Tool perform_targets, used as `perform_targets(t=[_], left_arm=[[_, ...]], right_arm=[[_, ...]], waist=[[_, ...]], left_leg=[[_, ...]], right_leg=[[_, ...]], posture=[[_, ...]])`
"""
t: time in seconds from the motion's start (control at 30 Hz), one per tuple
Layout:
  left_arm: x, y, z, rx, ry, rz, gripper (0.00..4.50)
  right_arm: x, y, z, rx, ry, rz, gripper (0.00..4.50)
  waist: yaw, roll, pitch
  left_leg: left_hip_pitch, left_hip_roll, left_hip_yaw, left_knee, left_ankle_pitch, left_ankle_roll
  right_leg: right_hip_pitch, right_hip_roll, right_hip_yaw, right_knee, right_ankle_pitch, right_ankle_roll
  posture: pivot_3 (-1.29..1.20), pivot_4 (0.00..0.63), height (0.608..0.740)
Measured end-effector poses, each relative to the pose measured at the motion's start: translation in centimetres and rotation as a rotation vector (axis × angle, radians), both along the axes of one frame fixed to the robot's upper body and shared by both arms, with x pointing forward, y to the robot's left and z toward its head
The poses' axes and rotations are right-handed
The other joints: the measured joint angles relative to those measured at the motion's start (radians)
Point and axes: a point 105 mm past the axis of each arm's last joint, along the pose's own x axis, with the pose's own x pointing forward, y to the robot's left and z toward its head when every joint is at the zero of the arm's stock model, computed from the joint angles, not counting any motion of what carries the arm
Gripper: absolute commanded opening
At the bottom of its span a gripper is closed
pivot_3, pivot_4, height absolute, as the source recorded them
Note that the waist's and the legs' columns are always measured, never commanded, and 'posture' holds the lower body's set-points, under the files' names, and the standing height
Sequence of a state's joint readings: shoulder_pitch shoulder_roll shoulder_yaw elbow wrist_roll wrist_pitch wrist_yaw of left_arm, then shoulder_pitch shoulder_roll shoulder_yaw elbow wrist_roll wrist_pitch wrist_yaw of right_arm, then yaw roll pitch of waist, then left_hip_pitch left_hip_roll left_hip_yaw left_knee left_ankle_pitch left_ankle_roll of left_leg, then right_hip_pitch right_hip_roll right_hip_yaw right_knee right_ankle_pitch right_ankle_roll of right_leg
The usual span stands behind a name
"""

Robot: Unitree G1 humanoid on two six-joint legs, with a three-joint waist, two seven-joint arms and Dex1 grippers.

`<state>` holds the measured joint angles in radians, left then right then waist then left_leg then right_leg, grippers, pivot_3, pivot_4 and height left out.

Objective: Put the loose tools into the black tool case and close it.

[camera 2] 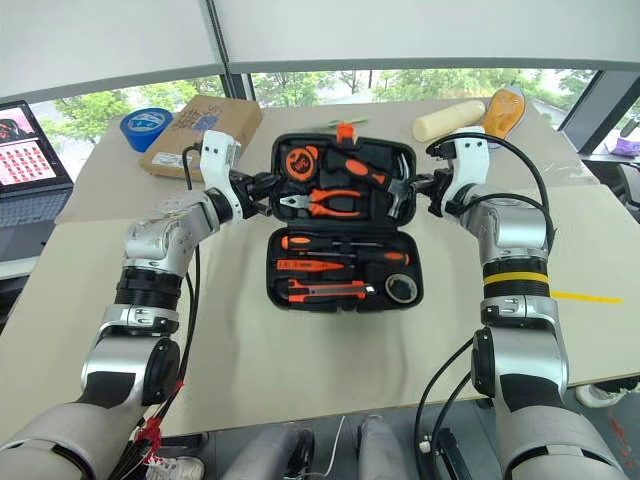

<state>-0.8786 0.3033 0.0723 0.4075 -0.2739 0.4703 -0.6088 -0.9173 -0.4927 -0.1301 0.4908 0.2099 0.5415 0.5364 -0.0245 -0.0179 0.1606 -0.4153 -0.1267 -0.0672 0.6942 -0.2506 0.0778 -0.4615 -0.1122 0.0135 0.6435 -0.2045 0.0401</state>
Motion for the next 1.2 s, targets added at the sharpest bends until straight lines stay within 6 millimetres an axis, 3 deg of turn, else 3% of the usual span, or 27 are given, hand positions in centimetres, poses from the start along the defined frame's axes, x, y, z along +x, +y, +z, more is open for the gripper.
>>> perform_targets(t=[0.1,0.5,0.53,0.63,0.73,0.83,0.87,0.9,1.0,1.03,1.07,1.1,1.13,1.2], left_arm=[[-1.4,0.7,-2.4,0.060,-0.008,-0.027,0.48],[-6.4,2.0,-2.8,0.200,-0.273,-0.053,0.48],[-7.1,2.0,-2.9,0.204,-0.273,-0.060,0.79],[-9.8,3.0,-4.8,0.228,-0.191,-0.090,1.64],[-11.8,5.5,-7.0,0.232,-0.048,-0.058,2.82],[-12.6,8.2,-6.1,0.252,-0.003,-0.005,3.89],[-12.9,8.9,-5.7,0.265,0.010,-0.012,4.19],[-13.0,9.2,-5.4,0.271,0.022,-0.031,4.39],[-12.2,11.1,-4.2,0.311,0.057,-0.058,4.39],[-10.6,11.6,-3.4,0.342,0.043,-0.074,4.50],[-10.2,11.6,-3.1,0.348,0.034,-0.073,4.50],[-9.2,11.1,-2.4,0.382,-0.001,-0.102,4.09],[-9.0,11.0,-2.4,0.392,-0.008,-0.109,4.00],[-6.4,8.8,-2.5,0.454,-0.057,-0.185,3.46]], right_arm=[[-1.2,0.1,-1.1,-0.041,-0.048,0.038,0.00],[-7.9,-0.3,-2.4,-0.321,-0.344,0.182,0.00],[-8.7,-0.4,-2.6,-0.338,-0.349,0.200,0.72],[-11.8,-0.9,-3.7,-0.376,-0.326,0.270,1.53],[-15.0,-1.8,-4.7,-0.394,-0.250,0.313,2.64],[-17.5,-2.8,-4.8,-0.400,-0.162,0.348,3.61],[-18.6,-2.9,-4.7,-0.411,-0.126,0.382,3.66],[-19.7,-3.1,-5.0,-0.415,-0.072,0.427,3.66],[-23.7,-3.0,-7.2,-0.409,0.144,0.613,3.66],[-24.6,-2.8,-8.0,-0.399,0.208,0.664,3.10],[-24.6,-2.7,-8.1,-0.397,0.214,0.675,2.94],[-24.7,-2.3,-8.3,-0.395,0.225,0.701,2.43],[-24.7,-2.2,-8.4,-0.394,0.225,0.706,2.32],[-23.8,-1.1,-8.6,-0.400,0.206,0.755,1.52]], waist=[[-0.007,0.000,0.000],[0.003,0.001,-0.001],[0.004,0.001,-0.001],[0.004,0.004,-0.002],[0.011,0.004,-0.002],[0.021,0.004,-0.002],[0.028,0.005,-0.002],[0.036,0.005,-0.002],[0.053,0.005,-0.001],[0.056,0.005,-0.001],[0.058,0.005,-0.001],[0.058,0.005,-0.001],[0.058,0.005,-0.001],[0.062,0.004,-0.002]], left_leg=[[0.000,-0.001,0.000,0.000,0.000,0.000],[0.010,0.002,0.004,0.000,0.000,0.000],[0.010,0.002,0.005,0.000,-0.001,0.001],[0.012,0.003,0.006,-0.002,-0.001,0.001],[0.011,0.003,0.007,-0.001,-0.002,0.002],[0.014,0.003,0.007,0.000,-0.006,0.004],[0.017,0.003,0.007,0.000,-0.009,0.006],[0.020,0.003,0.007,0.000,-0.010,0.006],[0.033,0.006,0.005,-0.002,-0.014,0.006],[0.037,0.006,0.005,-0.001,-0.014,0.006],[0.040,0.006,0.005,-0.001,-0.015,0.006],[0.042,0.006,0.006,-0.001,-0.016,0.006],[0.042,0.006,0.006,-0.001,-0.016,0.006],[0.042,0.004,0.007,-0.001,-0.016,0.007]], right_leg=[[-0.001,0.000,-0.001,0.000,0.000,0.000],[0.005,0.005,0.001,0.000,0.000,0.000],[0.005,0.005,0.002,-0.001,0.000,0.000],[0.005,0.006,0.004,-0.001,0.000,0.000],[0.005,0.008,0.004,-0.002,0.000,0.000],[0.009,0.008,0.004,-0.003,0.000,-0.001],[0.012,0.007,0.004,-0.003,0.000,-0.001],[0.016,0.008,0.003,-0.003,0.000,-0.001],[0.029,0.011,-0.001,-0.014,-0.001,-0.001],[0.034,0.011,-0.002,-0.015,-0.001,0.000],[0.037,0.011,-0.002,-0.016,-0.002,0.000],[0.040,0.009,-0.001,-0.018,-0.002,0.001],[0.040,0.009,-0.001,-0.018,-0.002,0.001],[0.039,0.007,-0.001,-0.017,-0.001,0.002]], posture=[[0.00,0.150,0.735],[0.00,0.150,0.735],[0.00,0.150,0.735],[0.00,0.150,0.735],[0.00,0.150,0.735],[0.00,0.150,0.735],[0.00,0.150,0.735],[0.00,0.150,0.735],[0.00,0.150,0.735],[0.00,0.150,0.735],[0.00,0.150,0.735],[0.00,0.150,0.735],[0.00,0.150,0.735],[0.00,0.150,0.735]])
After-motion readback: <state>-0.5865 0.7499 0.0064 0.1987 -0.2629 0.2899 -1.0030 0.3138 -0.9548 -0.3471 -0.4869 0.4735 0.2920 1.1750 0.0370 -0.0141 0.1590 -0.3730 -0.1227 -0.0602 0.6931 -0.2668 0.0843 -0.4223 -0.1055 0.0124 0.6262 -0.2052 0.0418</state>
